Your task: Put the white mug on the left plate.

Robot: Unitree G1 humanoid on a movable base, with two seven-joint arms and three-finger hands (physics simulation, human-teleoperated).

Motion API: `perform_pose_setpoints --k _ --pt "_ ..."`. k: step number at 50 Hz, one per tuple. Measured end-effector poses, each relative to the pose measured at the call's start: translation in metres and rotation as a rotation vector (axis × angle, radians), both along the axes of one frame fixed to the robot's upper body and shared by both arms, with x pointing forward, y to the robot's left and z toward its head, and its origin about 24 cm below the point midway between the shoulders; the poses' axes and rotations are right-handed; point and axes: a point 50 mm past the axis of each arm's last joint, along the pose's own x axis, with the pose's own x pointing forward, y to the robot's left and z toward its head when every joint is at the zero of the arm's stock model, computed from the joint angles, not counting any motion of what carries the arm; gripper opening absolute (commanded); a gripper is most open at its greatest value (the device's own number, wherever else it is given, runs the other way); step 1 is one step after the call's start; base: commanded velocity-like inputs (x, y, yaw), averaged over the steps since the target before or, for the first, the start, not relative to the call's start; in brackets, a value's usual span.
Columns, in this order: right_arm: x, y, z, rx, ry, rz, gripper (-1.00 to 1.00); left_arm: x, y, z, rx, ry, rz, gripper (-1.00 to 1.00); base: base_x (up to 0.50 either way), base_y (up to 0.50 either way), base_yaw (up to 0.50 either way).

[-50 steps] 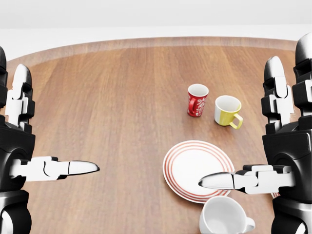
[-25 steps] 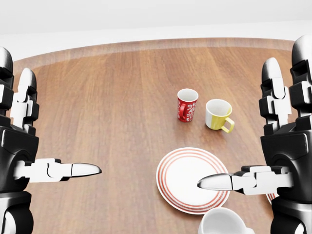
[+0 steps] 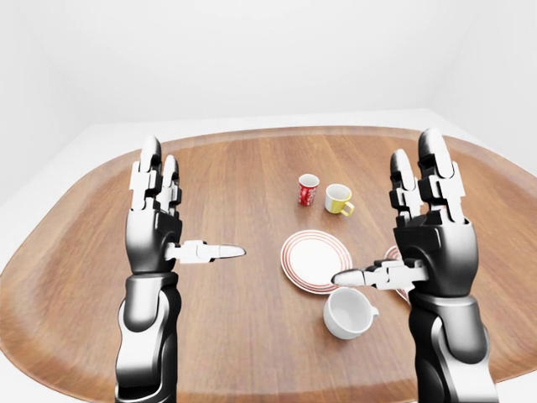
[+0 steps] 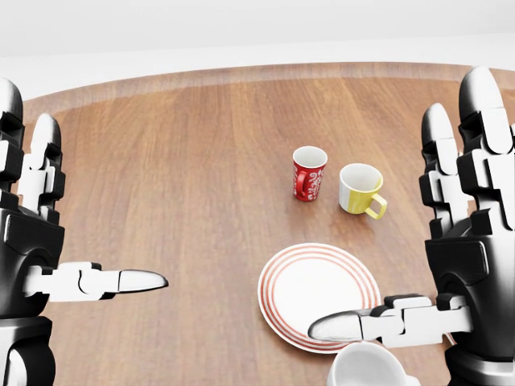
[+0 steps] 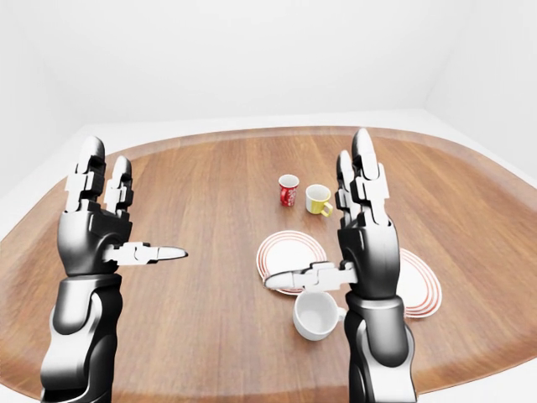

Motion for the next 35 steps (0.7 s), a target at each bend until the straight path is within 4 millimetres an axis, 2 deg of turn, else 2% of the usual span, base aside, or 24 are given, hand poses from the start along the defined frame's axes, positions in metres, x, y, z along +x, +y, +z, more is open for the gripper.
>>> perform_pose_setpoints --k 18,35 --pt "-0.01 -0.005 0.002 -0.133 -0.004 -0.015 1.0 -0.001 0.0 0.001 0.003 -0.005 0.003 1.0 0.0 0.0 0.0" --pt "-0.005 0.002 -0.017 -0.385 0.119 0.001 1.0 0.0 0.001 0.0 0.004 0.0 0.006 1.0 0.0 0.0 0.0"
